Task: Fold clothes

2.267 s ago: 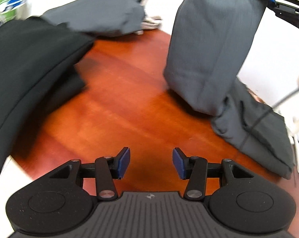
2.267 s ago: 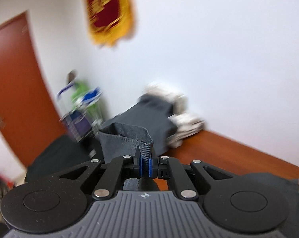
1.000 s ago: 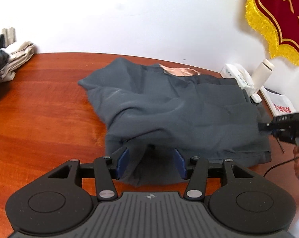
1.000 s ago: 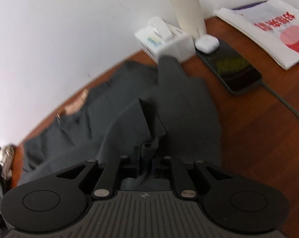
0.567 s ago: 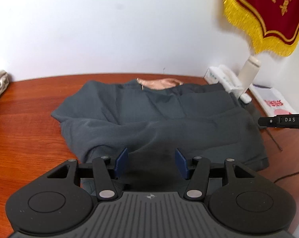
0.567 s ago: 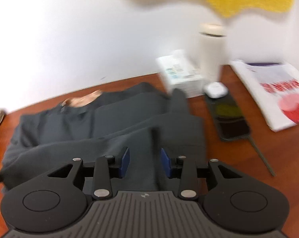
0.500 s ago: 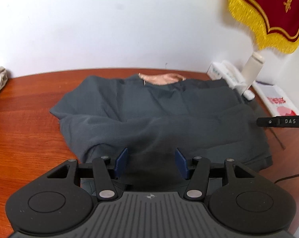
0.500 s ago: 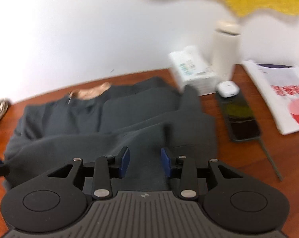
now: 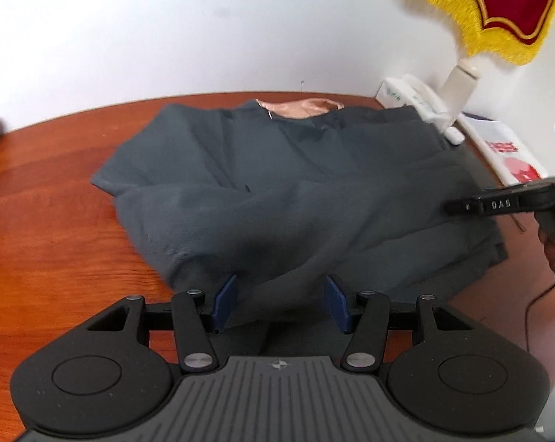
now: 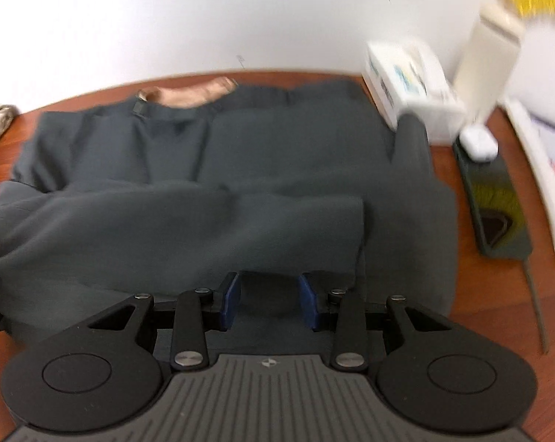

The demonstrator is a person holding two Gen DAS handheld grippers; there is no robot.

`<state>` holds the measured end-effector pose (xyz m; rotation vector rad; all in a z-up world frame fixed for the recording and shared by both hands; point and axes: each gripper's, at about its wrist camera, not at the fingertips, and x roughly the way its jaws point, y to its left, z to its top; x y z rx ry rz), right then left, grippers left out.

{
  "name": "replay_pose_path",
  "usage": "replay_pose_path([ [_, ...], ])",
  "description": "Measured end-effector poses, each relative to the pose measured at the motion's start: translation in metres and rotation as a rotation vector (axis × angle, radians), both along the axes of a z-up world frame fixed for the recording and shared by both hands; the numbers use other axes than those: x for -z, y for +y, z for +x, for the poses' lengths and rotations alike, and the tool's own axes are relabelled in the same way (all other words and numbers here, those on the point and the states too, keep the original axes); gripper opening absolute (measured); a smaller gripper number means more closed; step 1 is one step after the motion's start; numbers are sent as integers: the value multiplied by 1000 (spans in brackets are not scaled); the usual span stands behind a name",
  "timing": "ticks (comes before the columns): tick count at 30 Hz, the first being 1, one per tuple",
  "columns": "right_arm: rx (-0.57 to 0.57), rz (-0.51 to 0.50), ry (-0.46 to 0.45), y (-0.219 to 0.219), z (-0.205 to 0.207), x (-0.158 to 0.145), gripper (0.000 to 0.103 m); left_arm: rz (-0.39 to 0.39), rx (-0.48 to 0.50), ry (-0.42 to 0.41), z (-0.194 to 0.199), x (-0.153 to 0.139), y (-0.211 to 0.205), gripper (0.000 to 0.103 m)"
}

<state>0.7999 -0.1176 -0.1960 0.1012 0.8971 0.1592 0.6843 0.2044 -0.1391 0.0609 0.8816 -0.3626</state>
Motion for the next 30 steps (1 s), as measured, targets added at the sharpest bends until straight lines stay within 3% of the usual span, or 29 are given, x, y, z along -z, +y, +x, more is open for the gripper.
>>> replay_pose_path([
  [3, -40, 18, -31, 16, -12, -20, 47, 14, 20, -9, 2, -12, 29, 53],
  [11, -181, 108, -42, 85, -39, -49, 54, 198, 151, -43, 42, -22, 77, 53],
  [19, -279, 158, -33, 154, -59, -55, 56, 360, 506, -49, 79, -13, 81, 53],
  [22, -304, 163, -32, 177, -65, -55, 59, 394, 595, -46, 88, -6, 80, 53],
  [30, -222, 266, 11, 226, -62, -47, 60, 565, 905, -80, 116, 24, 67, 53],
])
